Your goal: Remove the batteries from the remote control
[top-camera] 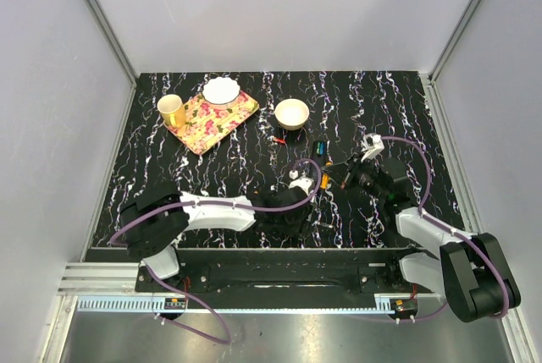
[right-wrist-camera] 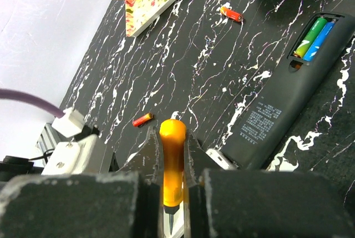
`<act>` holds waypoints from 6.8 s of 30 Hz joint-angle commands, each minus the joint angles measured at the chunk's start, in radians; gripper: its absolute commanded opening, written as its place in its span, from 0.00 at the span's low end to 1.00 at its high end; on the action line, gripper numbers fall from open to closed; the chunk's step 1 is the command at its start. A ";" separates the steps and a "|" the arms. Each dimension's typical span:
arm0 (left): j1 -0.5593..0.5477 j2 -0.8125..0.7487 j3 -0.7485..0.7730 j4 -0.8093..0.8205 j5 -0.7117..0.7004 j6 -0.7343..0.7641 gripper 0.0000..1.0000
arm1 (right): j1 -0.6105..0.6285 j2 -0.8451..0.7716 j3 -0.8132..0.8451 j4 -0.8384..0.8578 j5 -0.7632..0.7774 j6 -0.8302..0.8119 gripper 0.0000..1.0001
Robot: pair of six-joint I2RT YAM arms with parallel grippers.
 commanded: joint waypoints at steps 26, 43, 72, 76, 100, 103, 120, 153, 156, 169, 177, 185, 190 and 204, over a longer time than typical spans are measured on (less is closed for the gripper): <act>0.208 -0.252 -0.159 0.111 0.317 0.064 0.70 | 0.271 -0.166 -0.049 0.103 0.587 -0.157 0.00; 0.236 -0.032 -0.155 0.352 0.454 -0.016 0.49 | 0.415 -0.029 -0.020 0.117 0.956 -0.019 0.00; 0.279 -0.107 -0.170 0.336 0.421 0.011 0.45 | 0.464 0.117 -0.029 0.248 1.000 -0.043 0.00; 0.286 -0.070 -0.150 0.359 0.446 0.008 0.37 | 0.470 0.148 -0.016 0.262 1.035 -0.054 0.00; 0.363 0.068 -0.004 0.252 0.463 -0.016 0.16 | 0.475 0.260 -0.023 0.398 1.037 -0.109 0.00; 0.365 0.080 0.016 0.232 0.462 -0.016 0.14 | 0.475 0.259 -0.023 0.397 1.022 -0.109 0.00; 0.364 0.108 0.046 0.225 0.484 -0.029 0.12 | 0.476 0.242 -0.032 0.415 0.962 -0.112 0.00; 0.369 0.137 0.123 0.096 0.455 -0.043 0.09 | 0.476 0.371 -0.170 0.826 0.614 -0.275 0.00; 0.372 0.163 0.149 0.079 0.458 -0.049 0.09 | 0.475 0.361 -0.172 0.823 0.580 -0.286 0.00; 0.371 0.189 0.200 0.033 0.455 -0.045 0.08 | 0.440 0.381 -0.170 0.842 0.556 -0.221 0.00; 0.371 0.203 0.212 0.039 0.460 -0.048 0.08 | 0.398 0.418 -0.134 0.880 0.491 -0.180 0.00; 0.371 0.223 0.232 0.037 0.463 -0.049 0.07 | 0.305 0.462 -0.105 0.883 0.393 -0.083 0.00; 0.371 0.240 0.250 0.037 0.469 -0.051 0.06 | 0.242 0.502 -0.074 0.885 0.272 -0.014 0.00; 0.371 0.278 0.289 0.037 0.480 -0.055 0.05 | 0.131 0.624 0.012 0.888 0.149 0.184 0.00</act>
